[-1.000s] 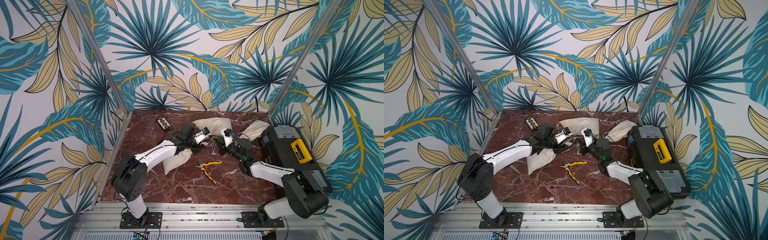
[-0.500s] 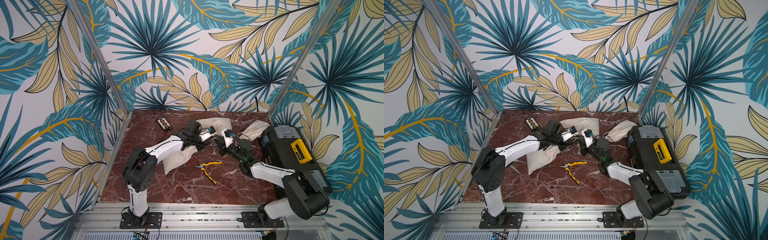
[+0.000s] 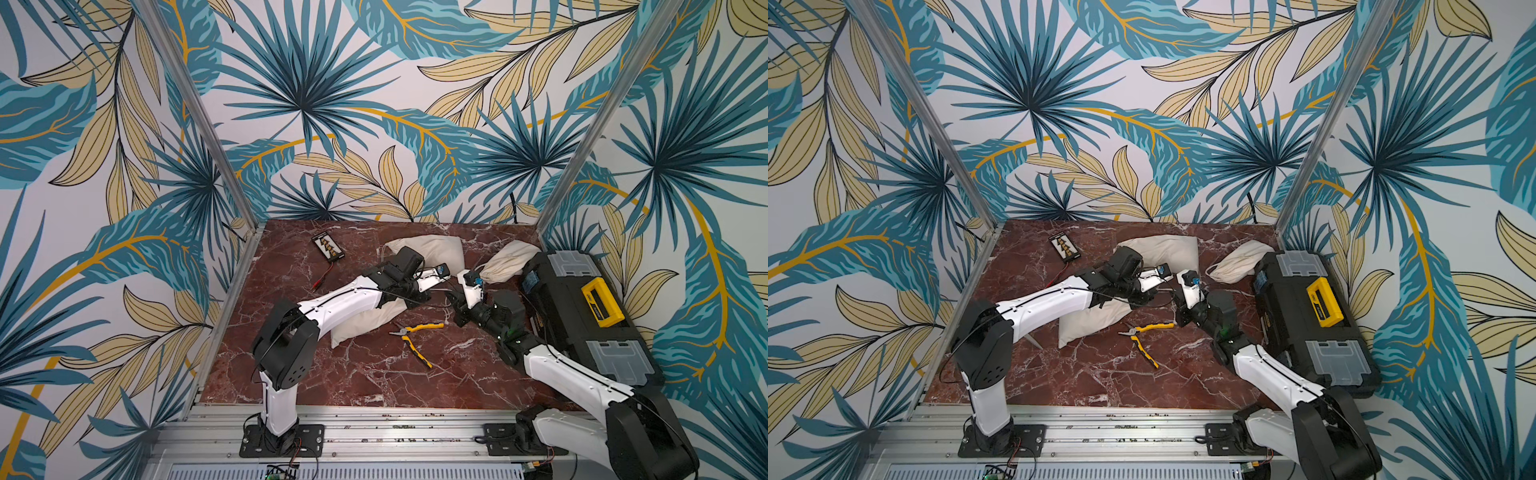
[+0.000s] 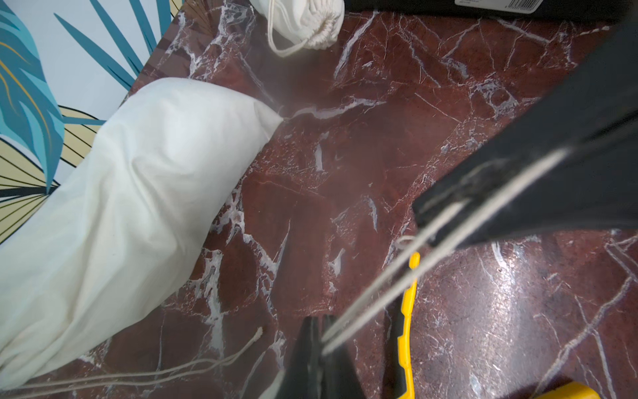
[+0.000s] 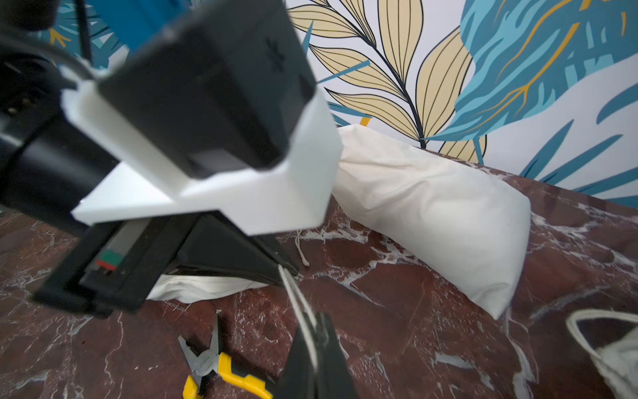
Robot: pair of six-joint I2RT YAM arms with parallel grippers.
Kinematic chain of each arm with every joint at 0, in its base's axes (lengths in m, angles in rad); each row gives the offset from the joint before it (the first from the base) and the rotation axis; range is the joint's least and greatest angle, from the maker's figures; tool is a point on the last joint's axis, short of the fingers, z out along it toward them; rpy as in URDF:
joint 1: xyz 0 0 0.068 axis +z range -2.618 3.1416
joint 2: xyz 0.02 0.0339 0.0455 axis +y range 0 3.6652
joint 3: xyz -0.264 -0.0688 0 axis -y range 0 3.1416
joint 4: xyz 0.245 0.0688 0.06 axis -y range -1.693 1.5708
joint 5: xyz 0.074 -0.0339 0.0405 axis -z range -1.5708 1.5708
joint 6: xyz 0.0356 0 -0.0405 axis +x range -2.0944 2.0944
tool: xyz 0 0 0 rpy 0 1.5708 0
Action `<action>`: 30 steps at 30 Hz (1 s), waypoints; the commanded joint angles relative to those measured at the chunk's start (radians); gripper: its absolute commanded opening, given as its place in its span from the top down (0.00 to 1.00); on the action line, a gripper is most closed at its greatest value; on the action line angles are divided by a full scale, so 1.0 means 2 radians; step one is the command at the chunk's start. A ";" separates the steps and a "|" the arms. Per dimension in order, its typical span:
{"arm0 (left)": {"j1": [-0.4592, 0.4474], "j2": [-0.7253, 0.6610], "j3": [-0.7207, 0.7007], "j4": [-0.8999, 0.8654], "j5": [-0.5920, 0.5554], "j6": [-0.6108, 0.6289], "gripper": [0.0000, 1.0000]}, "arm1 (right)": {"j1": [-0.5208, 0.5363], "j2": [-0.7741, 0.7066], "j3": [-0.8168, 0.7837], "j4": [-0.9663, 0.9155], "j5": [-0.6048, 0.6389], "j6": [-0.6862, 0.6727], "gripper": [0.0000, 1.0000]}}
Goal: Close the soil bag
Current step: Frap the soil bag at the center of the board.
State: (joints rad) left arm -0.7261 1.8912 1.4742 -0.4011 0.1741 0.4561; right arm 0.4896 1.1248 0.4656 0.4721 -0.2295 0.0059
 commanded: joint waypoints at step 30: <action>0.162 0.044 -0.062 -0.209 -0.322 -0.099 0.85 | -0.143 0.020 0.008 0.105 -0.048 0.084 1.00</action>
State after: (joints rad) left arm -0.6876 1.9259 1.4460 -0.3679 0.1730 0.3126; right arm 0.3096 1.2068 0.4446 0.4854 -0.4919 0.1371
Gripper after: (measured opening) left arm 0.148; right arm 0.064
